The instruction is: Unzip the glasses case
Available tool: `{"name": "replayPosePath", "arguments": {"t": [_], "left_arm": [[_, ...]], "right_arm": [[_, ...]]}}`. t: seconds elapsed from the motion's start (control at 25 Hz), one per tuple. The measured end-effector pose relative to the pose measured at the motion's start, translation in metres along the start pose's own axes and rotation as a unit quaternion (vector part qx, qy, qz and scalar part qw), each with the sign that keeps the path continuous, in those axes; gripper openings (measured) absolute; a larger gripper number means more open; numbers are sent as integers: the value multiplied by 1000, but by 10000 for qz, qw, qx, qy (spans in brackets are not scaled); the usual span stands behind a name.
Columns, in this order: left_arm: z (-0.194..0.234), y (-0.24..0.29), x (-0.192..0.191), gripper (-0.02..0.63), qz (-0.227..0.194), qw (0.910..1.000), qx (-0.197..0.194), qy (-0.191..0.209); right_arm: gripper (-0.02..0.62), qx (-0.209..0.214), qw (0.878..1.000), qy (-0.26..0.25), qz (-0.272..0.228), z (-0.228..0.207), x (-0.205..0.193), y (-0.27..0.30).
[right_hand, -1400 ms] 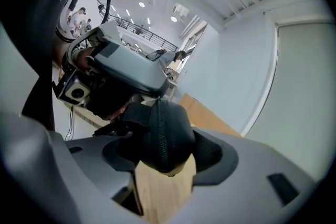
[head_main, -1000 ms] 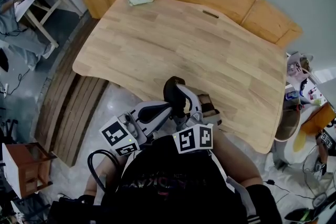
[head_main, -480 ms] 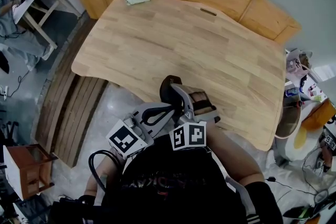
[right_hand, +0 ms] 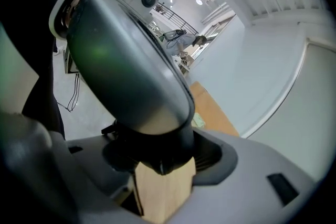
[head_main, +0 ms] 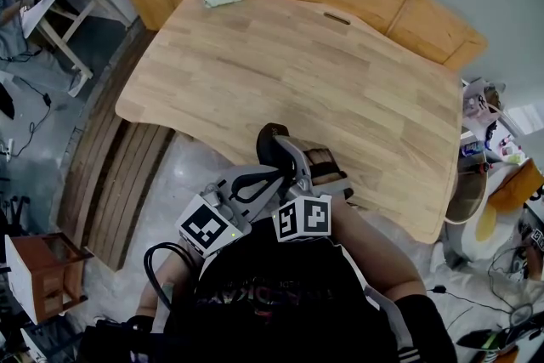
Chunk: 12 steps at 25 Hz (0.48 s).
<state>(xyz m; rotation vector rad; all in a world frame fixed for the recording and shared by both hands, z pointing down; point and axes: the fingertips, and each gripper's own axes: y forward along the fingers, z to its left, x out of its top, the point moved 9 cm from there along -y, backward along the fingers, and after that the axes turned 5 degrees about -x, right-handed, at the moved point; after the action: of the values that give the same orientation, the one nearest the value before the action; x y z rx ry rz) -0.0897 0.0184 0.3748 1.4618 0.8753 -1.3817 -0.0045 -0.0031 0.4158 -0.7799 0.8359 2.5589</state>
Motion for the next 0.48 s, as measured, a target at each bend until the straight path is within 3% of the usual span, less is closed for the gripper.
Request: {"name": "replayPosePath", "arguments": {"t": [0.16,0.32,0.48], "left_arm": [[4,-5,4,14,-416,9974,323,-499],[27,-29,0,15,-1008,9812,816,-1428],[38,-39,-12,14,-957,9742,903,-1834]], "right_arm": [[270,-85,9999,142,-3,-5,-1,-1],[270,-203,9993,271,142,-11,-13,-3],[270,-311,9982,451,245,-16,-26,-5]]}}
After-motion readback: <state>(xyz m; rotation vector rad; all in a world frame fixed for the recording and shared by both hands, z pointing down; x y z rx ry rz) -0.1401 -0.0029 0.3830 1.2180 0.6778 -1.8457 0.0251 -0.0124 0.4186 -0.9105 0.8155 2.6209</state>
